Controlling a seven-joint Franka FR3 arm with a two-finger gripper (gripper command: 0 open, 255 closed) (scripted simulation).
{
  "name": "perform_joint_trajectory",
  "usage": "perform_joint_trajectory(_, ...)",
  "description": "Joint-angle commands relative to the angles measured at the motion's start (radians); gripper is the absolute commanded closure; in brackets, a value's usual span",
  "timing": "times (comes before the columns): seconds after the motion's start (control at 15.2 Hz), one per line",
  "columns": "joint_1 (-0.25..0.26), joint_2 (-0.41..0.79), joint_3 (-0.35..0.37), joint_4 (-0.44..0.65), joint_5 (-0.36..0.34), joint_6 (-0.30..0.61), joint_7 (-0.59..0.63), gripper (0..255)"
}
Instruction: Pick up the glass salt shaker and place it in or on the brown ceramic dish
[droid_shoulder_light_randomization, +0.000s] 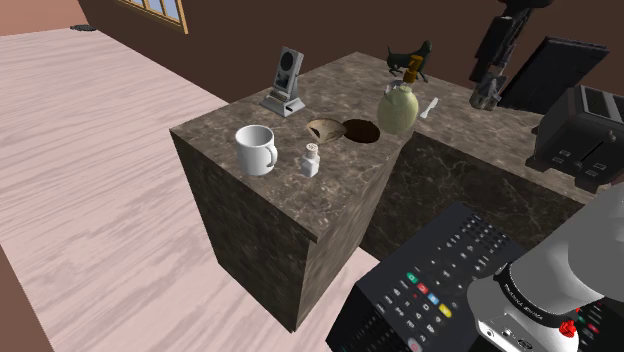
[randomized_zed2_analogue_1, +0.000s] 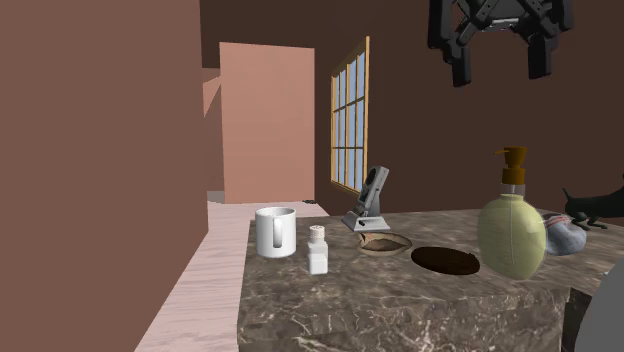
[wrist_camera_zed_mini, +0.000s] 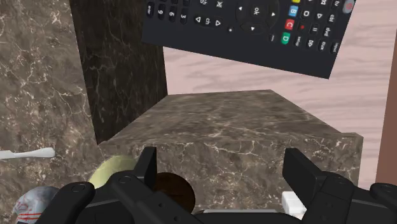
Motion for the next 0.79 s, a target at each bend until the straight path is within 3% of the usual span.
perform_joint_trajectory(0.0,0.0,0.0,0.0,0.0,0.0,0.0,0.0,0)
perform_joint_trajectory(0.73,0.052,0.199,0.122,-0.104,0.063,0.332,0.141,0)
